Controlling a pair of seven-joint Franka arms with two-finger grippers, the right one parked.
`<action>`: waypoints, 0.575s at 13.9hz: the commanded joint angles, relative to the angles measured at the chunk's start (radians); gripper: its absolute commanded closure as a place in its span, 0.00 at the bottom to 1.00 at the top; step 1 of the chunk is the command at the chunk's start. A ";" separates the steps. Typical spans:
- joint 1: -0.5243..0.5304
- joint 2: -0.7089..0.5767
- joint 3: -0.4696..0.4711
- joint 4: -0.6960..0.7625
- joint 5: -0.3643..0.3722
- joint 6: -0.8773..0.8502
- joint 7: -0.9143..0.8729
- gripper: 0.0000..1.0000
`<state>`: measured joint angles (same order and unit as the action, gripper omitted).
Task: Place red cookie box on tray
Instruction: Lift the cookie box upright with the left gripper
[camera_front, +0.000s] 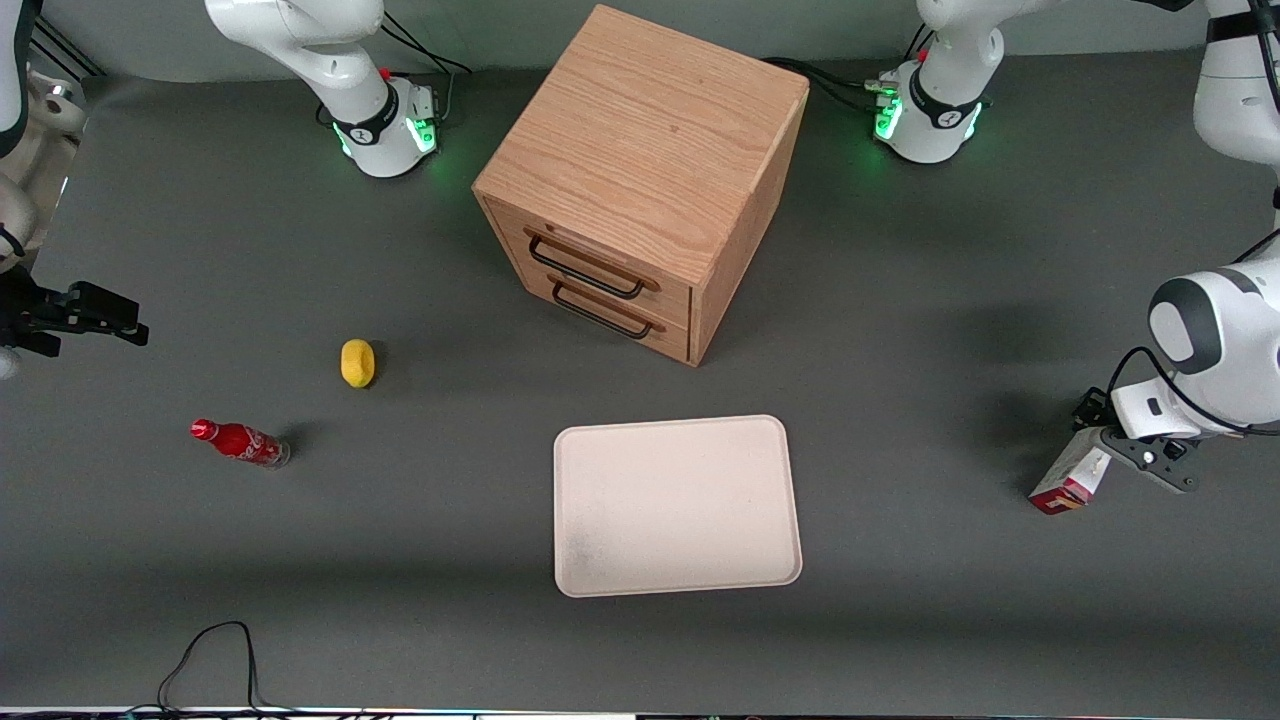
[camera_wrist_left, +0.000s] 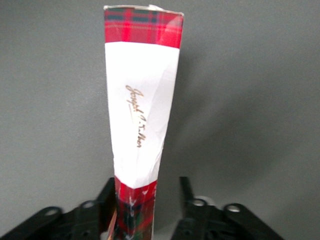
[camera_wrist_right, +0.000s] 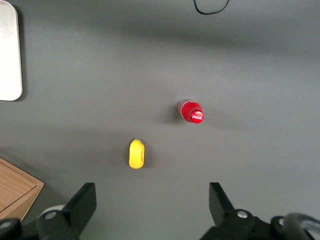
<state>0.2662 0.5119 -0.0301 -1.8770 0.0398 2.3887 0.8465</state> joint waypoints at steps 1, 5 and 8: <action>-0.001 -0.015 0.004 0.001 0.002 -0.014 0.010 0.87; -0.007 -0.016 0.004 0.012 0.000 -0.029 0.009 1.00; -0.005 -0.032 0.004 0.050 0.000 -0.089 0.008 1.00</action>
<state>0.2664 0.5109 -0.0310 -1.8586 0.0397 2.3658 0.8464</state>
